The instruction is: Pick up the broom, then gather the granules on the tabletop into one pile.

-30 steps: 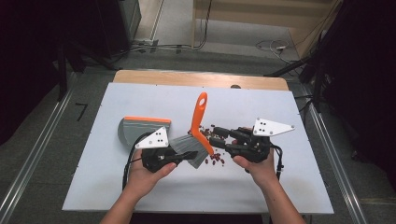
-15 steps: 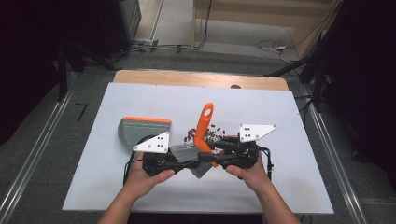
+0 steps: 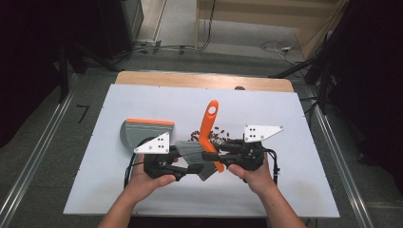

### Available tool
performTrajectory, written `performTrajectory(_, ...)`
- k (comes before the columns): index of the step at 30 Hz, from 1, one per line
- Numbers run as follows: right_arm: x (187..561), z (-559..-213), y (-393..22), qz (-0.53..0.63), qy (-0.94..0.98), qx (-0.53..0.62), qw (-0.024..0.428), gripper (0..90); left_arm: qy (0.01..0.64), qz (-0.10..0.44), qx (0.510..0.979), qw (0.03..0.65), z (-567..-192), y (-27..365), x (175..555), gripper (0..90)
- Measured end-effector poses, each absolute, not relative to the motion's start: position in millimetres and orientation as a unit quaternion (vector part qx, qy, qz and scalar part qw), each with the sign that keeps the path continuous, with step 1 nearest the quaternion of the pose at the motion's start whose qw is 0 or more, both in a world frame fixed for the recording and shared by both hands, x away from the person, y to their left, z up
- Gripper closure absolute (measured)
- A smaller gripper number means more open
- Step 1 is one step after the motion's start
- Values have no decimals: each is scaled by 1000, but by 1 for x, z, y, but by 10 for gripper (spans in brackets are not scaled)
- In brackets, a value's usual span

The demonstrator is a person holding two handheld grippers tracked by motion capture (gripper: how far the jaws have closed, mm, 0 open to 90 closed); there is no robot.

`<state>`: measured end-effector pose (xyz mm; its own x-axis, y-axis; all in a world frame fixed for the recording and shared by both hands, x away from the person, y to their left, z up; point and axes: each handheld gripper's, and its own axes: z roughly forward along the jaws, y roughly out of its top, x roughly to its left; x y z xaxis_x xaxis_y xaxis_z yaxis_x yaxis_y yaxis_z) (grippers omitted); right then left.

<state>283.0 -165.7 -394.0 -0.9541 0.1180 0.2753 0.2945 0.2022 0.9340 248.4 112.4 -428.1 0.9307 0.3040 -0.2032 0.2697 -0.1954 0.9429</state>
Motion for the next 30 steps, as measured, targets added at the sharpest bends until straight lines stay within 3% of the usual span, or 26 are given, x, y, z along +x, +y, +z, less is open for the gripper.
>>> performTrajectory(9, 290, -392, -174, -594, -779, -201, 19, 690, 249, 71, 756, 601, -431, 130, 250, 106)
performTrajectory(12, 294, -391, -178, -577, -782, -235, -10, 690, 269, 91, 754, 593, -432, 138, 249, 38)
performTrajectory(15, 297, -392, -183, -567, -782, -258, -27, 690, 276, 98, 750, 592, -433, 142, 248, 0)
performTrajectory(30, 316, -390, -204, -508, -786, -335, -108, 689, 326, 151, 732, 579, -437, 188, 243, 0)
